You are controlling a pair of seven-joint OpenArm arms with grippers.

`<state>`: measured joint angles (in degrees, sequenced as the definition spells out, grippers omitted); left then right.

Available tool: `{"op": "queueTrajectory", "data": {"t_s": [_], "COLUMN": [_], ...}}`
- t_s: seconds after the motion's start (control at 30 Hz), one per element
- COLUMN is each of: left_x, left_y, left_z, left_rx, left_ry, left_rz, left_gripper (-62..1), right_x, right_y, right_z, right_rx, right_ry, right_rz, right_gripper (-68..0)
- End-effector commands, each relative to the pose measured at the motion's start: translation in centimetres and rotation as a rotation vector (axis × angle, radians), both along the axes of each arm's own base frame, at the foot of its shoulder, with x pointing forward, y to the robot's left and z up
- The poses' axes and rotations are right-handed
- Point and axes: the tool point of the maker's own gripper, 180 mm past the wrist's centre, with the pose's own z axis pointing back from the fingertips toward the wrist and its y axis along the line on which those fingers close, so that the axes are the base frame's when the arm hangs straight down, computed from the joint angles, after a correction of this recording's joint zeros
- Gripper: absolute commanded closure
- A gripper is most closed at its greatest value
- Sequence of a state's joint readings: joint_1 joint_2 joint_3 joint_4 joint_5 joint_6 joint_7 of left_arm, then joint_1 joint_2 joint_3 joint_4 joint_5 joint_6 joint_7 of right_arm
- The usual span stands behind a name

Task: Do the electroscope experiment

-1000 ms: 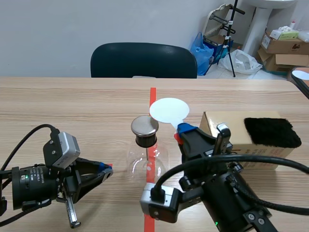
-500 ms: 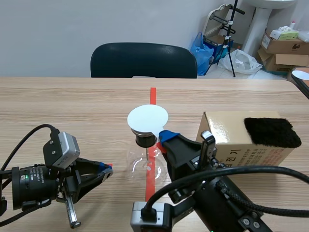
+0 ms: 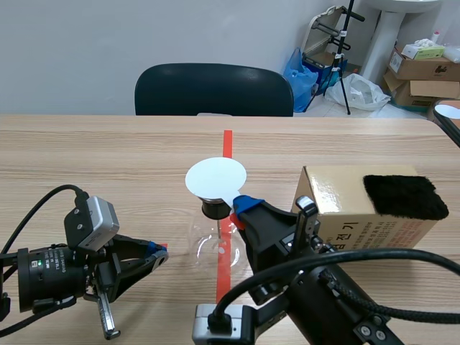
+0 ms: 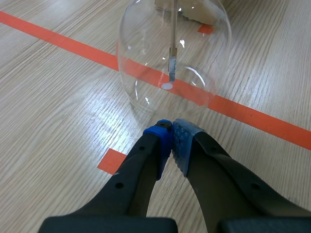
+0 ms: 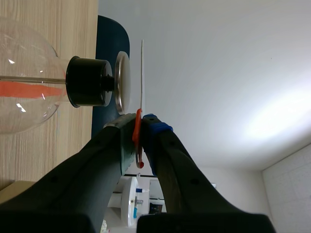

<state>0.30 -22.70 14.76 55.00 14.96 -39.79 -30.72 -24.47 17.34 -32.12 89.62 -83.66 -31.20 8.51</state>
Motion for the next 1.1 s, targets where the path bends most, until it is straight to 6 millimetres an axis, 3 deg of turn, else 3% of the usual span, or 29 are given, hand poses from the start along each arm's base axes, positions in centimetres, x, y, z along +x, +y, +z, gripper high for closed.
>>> {"op": "queueTrajectory", "data": {"t_s": [0.0, 0.53, 1.07], "left_x": [0.7, 0.7, 0.7], "left_y": [-0.4, -0.4, -0.4], "left_z": [1.4, 1.4, 1.4], "left_rx": [-0.038, -0.038, -0.038], "left_ry": [-0.038, -0.038, -0.038], "left_rz": [0.000, 0.000, 0.000], "left_gripper": [-3.2, -3.2, -3.2], "right_x": [0.5, 0.9, 3.4], "right_y": [-0.3, -0.8, -5.7], "right_z": [0.7, 0.8, 1.2], "right_rx": [0.002, 0.004, 0.024], "right_ry": [-0.031, -0.033, -0.048], "right_rz": [-0.006, -0.042, -0.348], "right_gripper": [-1.0, -1.0, -1.0]}}
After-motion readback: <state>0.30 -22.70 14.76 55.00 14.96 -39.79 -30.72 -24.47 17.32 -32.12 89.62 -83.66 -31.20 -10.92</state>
